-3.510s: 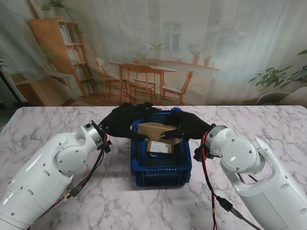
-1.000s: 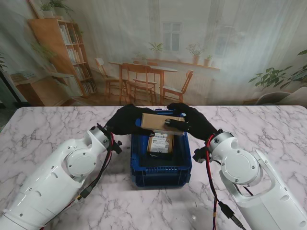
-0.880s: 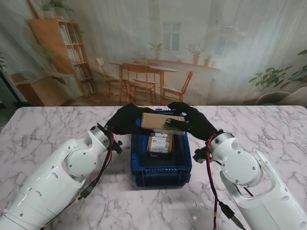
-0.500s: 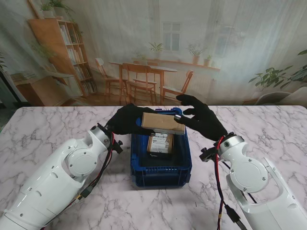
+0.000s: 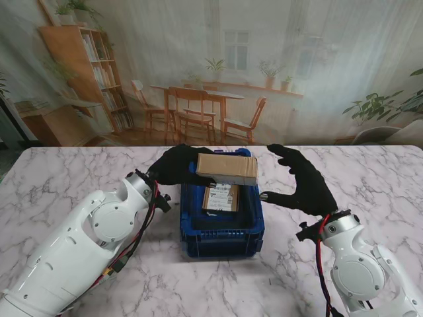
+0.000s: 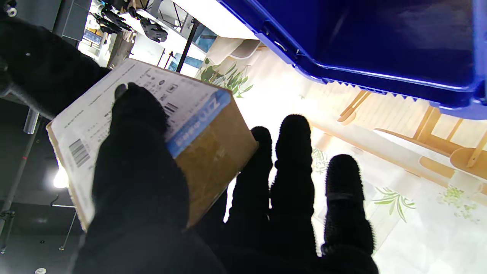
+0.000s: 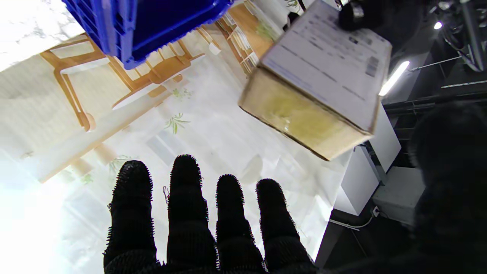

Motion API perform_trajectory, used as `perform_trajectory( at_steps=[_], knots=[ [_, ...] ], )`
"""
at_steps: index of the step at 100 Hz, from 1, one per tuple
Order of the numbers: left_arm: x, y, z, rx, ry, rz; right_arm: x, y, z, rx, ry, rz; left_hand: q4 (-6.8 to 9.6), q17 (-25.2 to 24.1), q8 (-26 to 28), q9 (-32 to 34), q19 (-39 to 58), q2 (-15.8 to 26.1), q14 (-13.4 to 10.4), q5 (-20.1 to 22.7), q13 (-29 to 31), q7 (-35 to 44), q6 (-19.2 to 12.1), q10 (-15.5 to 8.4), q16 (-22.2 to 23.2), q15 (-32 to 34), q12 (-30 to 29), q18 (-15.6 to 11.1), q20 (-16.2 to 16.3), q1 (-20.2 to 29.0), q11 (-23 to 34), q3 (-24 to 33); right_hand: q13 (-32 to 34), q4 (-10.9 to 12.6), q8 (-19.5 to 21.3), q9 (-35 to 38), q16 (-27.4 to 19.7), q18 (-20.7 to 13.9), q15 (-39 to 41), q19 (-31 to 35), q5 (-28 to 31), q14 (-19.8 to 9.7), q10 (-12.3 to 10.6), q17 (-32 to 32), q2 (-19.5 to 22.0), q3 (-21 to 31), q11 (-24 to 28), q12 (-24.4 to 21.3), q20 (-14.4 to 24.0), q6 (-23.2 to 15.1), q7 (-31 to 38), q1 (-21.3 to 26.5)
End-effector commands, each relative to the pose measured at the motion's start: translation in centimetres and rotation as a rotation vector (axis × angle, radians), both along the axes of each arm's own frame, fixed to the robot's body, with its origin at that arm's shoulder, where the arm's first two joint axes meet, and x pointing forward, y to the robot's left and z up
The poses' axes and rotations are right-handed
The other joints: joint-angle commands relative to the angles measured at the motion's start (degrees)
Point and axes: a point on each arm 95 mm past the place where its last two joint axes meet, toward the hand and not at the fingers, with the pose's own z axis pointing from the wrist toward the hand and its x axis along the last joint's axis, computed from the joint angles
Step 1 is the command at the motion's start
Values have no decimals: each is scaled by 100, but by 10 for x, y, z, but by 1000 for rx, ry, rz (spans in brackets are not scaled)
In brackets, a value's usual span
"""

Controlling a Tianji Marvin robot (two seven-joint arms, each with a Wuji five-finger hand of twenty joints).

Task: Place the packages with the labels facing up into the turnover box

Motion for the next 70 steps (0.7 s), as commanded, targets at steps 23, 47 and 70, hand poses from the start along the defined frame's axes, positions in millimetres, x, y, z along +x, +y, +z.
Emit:
perform_trajectory(
  at_steps=[23, 47, 70],
  knots=[
    [1, -8, 0, 20, 7, -22, 10, 11, -20, -64, 6, 21, 83, -105, 406, 317, 92, 976, -82, 717, 23, 877, -726, -723, -68, -123, 141, -101, 8, 588, 304, 692, 96, 32, -545, -280, -158, -68, -327, -137, -630, -225, -438, 144, -200, -4, -342, -148, -71, -742, -512, 294],
    [0, -11, -3, 17, 15, -24, 22, 26, -16, -58, -9, 68, 82, -107, 416, 312, 93, 984, -77, 716, 15, 864, -722, -716, -71, -132, 141, -98, 12, 598, 299, 693, 297, 71, 166, 21, -189, -23, -263, 21, -487, -282, -541, 279, -335, -132, -284, -90, -215, -1855, 725, 886],
    [1, -13, -8, 11, 30, -20, 29, 35, -15, -30, -2, 75, 82, -119, 421, 309, 86, 982, -71, 717, 9, 854, -731, -713, -72, -138, 136, -95, 14, 595, 294, 690, 708, 78, 1458, 946, 16, -104, 174, 339, -1, -441, -840, 527, -443, 221, 638, 359, -318, -2014, 2232, 1380]
  ],
)
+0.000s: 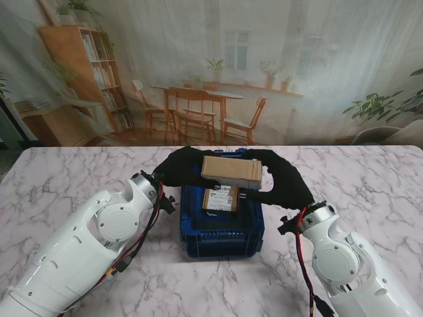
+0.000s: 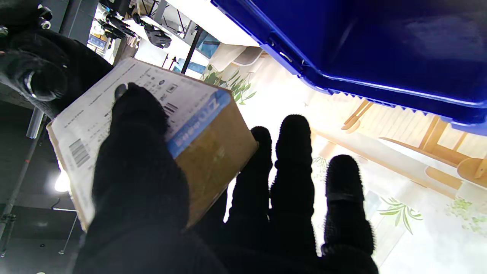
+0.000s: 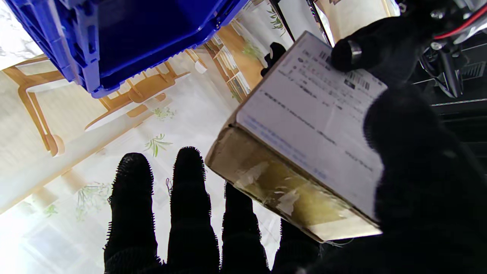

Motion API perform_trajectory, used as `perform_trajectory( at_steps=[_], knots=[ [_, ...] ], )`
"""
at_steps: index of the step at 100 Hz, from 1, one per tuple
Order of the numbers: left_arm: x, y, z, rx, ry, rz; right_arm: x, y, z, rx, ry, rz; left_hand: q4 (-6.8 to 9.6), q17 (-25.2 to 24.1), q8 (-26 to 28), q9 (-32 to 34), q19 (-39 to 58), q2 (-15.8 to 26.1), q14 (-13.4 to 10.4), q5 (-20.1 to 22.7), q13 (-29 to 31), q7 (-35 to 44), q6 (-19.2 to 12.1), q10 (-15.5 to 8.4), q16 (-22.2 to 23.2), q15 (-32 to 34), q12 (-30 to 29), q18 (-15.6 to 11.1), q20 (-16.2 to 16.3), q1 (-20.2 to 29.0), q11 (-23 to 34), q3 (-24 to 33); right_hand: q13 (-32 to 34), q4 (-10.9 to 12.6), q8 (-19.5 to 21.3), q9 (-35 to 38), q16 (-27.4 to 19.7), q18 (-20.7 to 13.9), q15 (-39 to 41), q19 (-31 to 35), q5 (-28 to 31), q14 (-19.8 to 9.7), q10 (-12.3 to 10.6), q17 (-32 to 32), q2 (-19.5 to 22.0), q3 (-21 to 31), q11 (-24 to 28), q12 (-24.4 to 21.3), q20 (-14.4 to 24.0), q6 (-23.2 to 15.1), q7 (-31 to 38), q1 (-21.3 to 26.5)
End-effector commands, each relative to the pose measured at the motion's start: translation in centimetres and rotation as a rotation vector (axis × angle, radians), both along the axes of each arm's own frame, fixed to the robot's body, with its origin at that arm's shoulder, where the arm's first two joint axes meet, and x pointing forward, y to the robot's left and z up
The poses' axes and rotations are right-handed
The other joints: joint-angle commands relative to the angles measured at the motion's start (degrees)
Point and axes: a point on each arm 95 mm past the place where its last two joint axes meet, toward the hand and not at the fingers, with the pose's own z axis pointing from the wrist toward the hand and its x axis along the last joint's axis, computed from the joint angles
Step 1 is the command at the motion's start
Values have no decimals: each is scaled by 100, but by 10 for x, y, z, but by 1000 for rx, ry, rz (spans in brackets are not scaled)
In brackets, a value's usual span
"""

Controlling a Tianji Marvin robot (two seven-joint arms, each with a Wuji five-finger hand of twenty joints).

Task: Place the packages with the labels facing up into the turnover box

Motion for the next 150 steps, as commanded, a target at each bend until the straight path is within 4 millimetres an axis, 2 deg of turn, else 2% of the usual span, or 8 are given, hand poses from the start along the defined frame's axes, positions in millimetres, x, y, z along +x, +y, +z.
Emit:
perform_trajectory(
  at_steps=[1, 29, 33, 40, 68, 98, 128, 150],
  knots=[
    [0, -3, -3, 2, 16, -4, 2, 2, -1, 7, 8, -8, 82, -98, 397, 306, 85, 982, -70, 715, 8, 854, -730, -711, -15, -117, 133, -92, 15, 594, 293, 690, 226, 80, 342, 297, 117, -107, 193, 143, 143, -235, -231, 59, -214, 223, 398, 222, -87, -268, 383, 214],
    [1, -6, -5, 4, 19, -14, 4, 5, -1, 25, 78, -8, 85, -98, 401, 299, 76, 994, -74, 708, -3, 838, -736, -722, -20, -131, 126, -94, 18, 586, 290, 691, 1513, -89, 814, 1560, 968, -425, 1757, 1173, 688, -550, -436, 1202, -481, 2508, 1694, 1530, 56, -230, 1536, 490],
    [1, -6, -5, 6, 19, -16, 4, 5, -2, 31, 87, -12, 82, -102, 399, 293, 74, 994, -74, 704, -10, 834, -733, -719, -21, -135, 124, -92, 18, 583, 287, 687, 1680, -566, 843, 1788, 1125, -506, 2067, 1357, 838, -547, -406, 1407, -442, 2422, 1807, 1690, 110, -228, 1664, 771],
    [1, -6, -6, 9, 18, -18, 5, 6, -1, 48, 96, -14, 78, -108, 386, 256, 68, 1024, -78, 680, -29, 811, -732, -724, -26, -149, 113, -86, 17, 558, 271, 679, 2018, -773, 461, 2230, 1309, -580, 2495, 1639, 1043, -541, -412, 1726, -365, 2232, 1892, 1861, 157, -273, 1915, 1201],
    [3, 0, -5, 87, 31, -25, 6, 8, 2, 87, 132, -5, 155, -375, 51, -832, -599, 1725, -28, -174, -731, -1170, -344, -362, -739, -1299, -1333, -32, -195, -617, -399, 574, 2745, -742, -268, 3233, 1498, -472, 2990, 2175, 1816, -324, -298, 2224, -100, 2174, 1831, 1835, 292, -712, 2182, 1441],
    [9, 26, 5, 195, -22, 55, 8, 4, -2, 132, 185, -71, 64, -685, -440, -2207, -1517, 1937, 176, -925, -1815, -2103, -66, 61, -1624, -2141, -2183, -90, -725, -769, -1330, 540, 3046, -731, -417, 3497, 1466, -412, 2895, 2242, 2102, -210, -108, 2524, 36, 2196, 1692, 1727, 239, -402, 2406, 1504],
    [14, 47, 8, 253, -77, 104, 18, -3, -1, 171, 248, -181, -50, -900, -952, -3620, -2243, 1642, 326, -2142, -2673, -2927, 198, 366, -2083, -2421, -2704, -119, -999, -1627, -1940, 513, 3367, -715, -661, 4009, 1517, -187, 3041, 2642, 2407, -59, -29, 2599, 246, 2108, 1530, 1510, 375, 27, 2347, 1553],
    [10, 42, 10, 321, -191, 88, 25, 7, 5, 219, 308, -247, -73, -983, -1575, -4487, -2854, 1356, 399, -2817, -3333, -3184, 316, 470, -2370, -2500, -3180, -499, -1249, -2037, -2052, 547, 3576, -704, -766, 4189, 1509, -79, 3096, 2759, 2479, -2, 73, 2723, 328, 2163, 1478, 1431, 387, 321, 2316, 1605]
  ],
)
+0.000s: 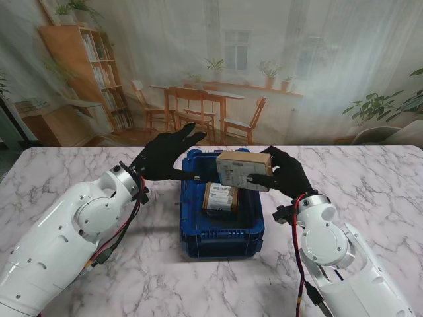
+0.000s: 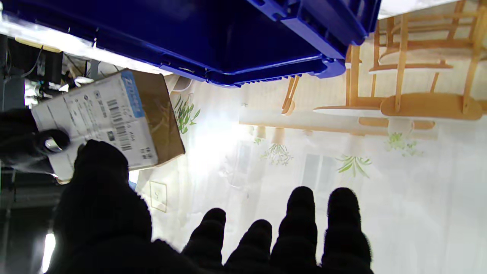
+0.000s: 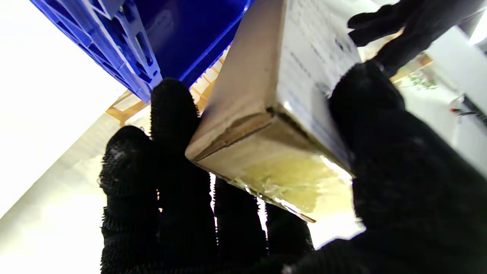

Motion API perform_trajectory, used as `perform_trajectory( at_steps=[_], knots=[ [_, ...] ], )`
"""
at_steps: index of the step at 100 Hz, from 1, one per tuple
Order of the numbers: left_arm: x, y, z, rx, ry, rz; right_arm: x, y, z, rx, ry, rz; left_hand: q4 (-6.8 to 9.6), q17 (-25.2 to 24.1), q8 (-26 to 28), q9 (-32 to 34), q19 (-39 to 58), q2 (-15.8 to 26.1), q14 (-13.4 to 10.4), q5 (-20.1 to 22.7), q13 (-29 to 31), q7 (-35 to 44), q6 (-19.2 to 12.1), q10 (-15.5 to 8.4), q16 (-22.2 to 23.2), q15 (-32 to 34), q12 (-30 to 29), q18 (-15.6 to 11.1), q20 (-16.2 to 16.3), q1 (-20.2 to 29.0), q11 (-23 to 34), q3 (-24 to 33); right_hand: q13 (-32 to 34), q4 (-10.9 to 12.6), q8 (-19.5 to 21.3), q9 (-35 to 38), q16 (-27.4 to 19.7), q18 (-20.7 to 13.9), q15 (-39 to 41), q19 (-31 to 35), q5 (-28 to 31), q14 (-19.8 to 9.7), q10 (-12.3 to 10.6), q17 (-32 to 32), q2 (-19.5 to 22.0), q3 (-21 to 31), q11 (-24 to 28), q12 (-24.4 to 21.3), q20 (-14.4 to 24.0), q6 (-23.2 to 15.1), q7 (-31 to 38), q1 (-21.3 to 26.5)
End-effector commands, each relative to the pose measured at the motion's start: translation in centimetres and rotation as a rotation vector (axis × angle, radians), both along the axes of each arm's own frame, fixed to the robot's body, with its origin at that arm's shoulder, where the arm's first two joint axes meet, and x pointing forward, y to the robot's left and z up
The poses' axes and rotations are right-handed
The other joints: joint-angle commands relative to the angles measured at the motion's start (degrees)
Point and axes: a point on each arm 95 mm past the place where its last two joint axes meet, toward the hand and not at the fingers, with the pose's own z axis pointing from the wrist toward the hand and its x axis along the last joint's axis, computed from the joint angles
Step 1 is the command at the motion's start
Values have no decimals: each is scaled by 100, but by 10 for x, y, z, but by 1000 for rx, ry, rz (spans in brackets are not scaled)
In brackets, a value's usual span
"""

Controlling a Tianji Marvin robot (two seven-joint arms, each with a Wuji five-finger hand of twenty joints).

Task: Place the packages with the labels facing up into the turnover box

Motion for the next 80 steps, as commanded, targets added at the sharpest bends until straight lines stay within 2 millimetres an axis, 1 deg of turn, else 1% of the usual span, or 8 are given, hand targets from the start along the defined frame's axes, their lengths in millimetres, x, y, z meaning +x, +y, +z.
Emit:
perform_trajectory(
  at_steps=[1, 12, 20, 25, 36, 44, 55, 80],
  knots=[
    [-3, -5, 0, 8, -3, -24, 1, 9, 6, 34, 10, -6, 37, -79, -276, -350, -272, -156, 33, -235, -274, -145, 130, 104, -118, -161, -225, -259, -171, -230, -111, 124, 312, 237, 139, 852, 114, 53, 550, 230, 533, -259, -379, 67, 1116, 1003, 543, 154, 102, -649, 602, 1065],
    [-6, -13, 1, 20, -48, -39, 3, 16, 13, 67, 35, -12, 23, -144, -615, -395, -358, -268, -20, -230, -507, -144, 377, 159, -221, -182, -486, -461, -268, -399, -168, 107, 369, 234, 74, 885, 107, 75, 568, 263, 483, -261, -366, 106, 1177, 991, 537, 112, 94, -480, 559, 1071],
    [-7, -20, 1, 8, -72, -52, 4, 20, 17, 88, 43, -13, 4, -124, -1038, -408, -266, -489, -235, -217, -534, -211, 646, 329, -257, -136, -597, -686, -315, -593, -155, 109, 431, 240, 18, 926, 101, 73, 586, 285, 414, -262, -399, 145, 1223, 972, 559, 77, 82, -317, 542, 1088],
    [-8, -23, 0, 8, -71, -59, 5, 22, 19, 95, 41, -16, -11, -165, -1092, -410, -275, -662, -295, -218, -582, -199, 771, 369, -275, -161, -599, -805, -344, -663, -156, 75, 481, 246, -30, 971, 94, 66, 595, 308, 396, -267, -429, 193, 1248, 960, 569, 24, 71, -240, 542, 1097],
    [-8, -26, 0, 37, -86, -64, 5, 26, 23, 123, 48, -25, -33, -245, -1041, -412, -291, -889, -276, -201, -712, -112, 973, 399, -312, -186, -599, -903, -446, -808, -156, 91, 559, 267, -115, 1033, 78, 93, 597, 339, 366, -241, -427, 248, 1269, 962, 587, -67, 53, -55, 547, 1118],
    [-8, -28, -1, 71, -102, -62, 5, 29, 25, 138, 56, -28, -39, -294, -987, -412, -288, -946, -235, -201, -767, -86, 966, 413, -316, -182, -600, -910, -475, -824, -156, 94, 591, 275, -160, 1044, 71, 112, 598, 359, 342, -233, -417, 265, 1282, 972, 596, -113, 45, 44, 548, 1131],
    [-8, -32, -2, 103, -122, -52, 4, 33, 25, 166, 72, -22, -39, -337, -924, -411, -258, -1002, -165, -206, -812, -77, 742, 399, -303, -148, -600, -885, -510, -799, -156, 111, 603, 278, -200, 1043, 66, 143, 598, 369, 325, -208, -397, 264, 1299, 987, 617, -153, 34, 120, 558, 1145],
    [-2, -39, 1, 141, -174, -2, -1, 43, 23, 190, 109, 21, 42, -361, -608, -374, 62, -994, -141, -221, -753, -79, 798, 398, -105, 59, -433, -861, -508, -398, -82, 179, 620, 268, -283, 1052, 70, 179, 625, 397, 321, -176, -365, 252, 1317, 1015, 668, -201, 16, 224, 547, 1164]
  ],
)
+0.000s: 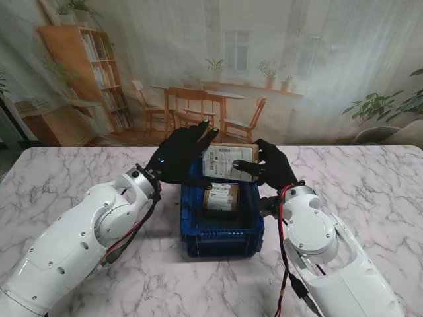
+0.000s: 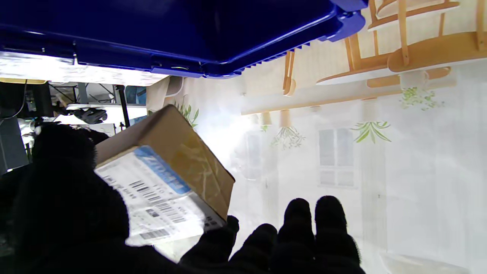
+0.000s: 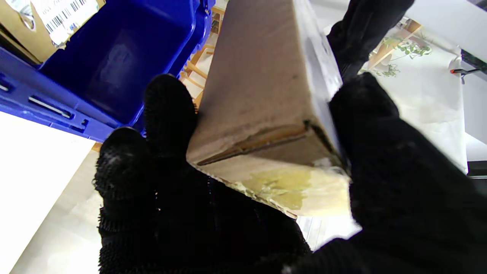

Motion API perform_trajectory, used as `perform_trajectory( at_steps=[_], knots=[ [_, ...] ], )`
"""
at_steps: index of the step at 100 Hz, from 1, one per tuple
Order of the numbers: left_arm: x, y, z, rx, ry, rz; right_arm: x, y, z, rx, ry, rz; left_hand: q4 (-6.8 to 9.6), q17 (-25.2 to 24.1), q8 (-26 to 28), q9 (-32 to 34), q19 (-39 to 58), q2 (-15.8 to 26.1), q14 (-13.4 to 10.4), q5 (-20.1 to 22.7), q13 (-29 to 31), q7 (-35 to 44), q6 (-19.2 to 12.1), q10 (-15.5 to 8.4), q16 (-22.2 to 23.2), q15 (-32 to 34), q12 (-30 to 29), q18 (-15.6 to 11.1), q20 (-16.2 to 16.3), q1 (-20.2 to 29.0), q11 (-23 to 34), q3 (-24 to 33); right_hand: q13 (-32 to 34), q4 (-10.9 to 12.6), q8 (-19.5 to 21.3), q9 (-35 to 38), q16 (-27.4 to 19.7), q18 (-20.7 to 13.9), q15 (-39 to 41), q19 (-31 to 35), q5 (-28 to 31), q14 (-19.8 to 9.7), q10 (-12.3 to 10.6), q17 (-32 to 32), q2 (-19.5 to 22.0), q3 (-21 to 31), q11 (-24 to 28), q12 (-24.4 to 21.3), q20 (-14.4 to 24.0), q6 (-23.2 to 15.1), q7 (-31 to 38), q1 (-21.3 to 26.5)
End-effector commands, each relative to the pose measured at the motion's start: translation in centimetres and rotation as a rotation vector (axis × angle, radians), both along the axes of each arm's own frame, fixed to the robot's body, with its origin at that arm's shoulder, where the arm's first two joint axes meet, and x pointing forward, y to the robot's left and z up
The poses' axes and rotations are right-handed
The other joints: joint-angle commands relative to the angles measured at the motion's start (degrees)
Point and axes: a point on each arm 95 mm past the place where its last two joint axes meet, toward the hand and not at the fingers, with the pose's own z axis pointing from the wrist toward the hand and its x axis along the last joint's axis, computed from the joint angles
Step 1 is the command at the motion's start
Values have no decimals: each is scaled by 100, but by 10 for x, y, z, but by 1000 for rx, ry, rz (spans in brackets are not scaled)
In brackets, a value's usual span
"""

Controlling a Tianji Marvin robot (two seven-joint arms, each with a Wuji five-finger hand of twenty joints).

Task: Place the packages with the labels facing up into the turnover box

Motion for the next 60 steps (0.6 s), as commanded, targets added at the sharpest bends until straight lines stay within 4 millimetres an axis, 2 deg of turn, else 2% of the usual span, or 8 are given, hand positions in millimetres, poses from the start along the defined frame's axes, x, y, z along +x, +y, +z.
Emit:
perform_trajectory(
  at_steps=[1, 18, 43, 60],
  knots=[
    [4, -3, 3, 16, 10, -1, -3, 6, 0, 6, 11, 24, 45, -96, 57, -292, 172, -102, 52, -121, -172, -8, -44, 63, 116, 125, 77, -130, -84, 197, -70, 143, 266, 321, -41, 700, 69, 37, 345, 182, 261, -212, -676, 13, 903, 1136, 678, 67, 14, -757, 598, 1164],
    [8, -7, 4, 47, 27, 5, -5, 10, -3, 11, 32, 50, 158, -141, 103, -250, 424, -116, 60, -119, -141, -7, -28, 6, 511, 258, 542, -144, 9, 392, 13, 129, 284, 316, -80, 715, 76, 65, 370, 198, 262, -197, -667, 16, 913, 1155, 702, 62, 10, -701, 573, 1174],
    [8, -23, 1, 67, 60, -16, 0, 14, -5, 28, 52, 34, 29, -192, 49, -266, 278, -35, 252, -122, -307, -48, -59, 29, 436, 34, 501, -48, -53, -6, -70, 85, 278, 304, -111, 699, 62, 77, 349, 198, 237, -185, -651, 15, 936, 1174, 682, 27, -1, -616, 546, 1189],
    [6, -29, 0, 45, 82, -23, 2, 13, -6, 32, 52, 10, -19, -198, 68, -277, 186, 106, 326, -117, -379, -15, 34, 66, 331, -37, 449, -32, -99, -235, -69, 59, 282, 296, -118, 699, 59, 78, 346, 200, 235, -185, -649, 15, 938, 1188, 684, 9, -7, -589, 552, 1196]
  ],
)
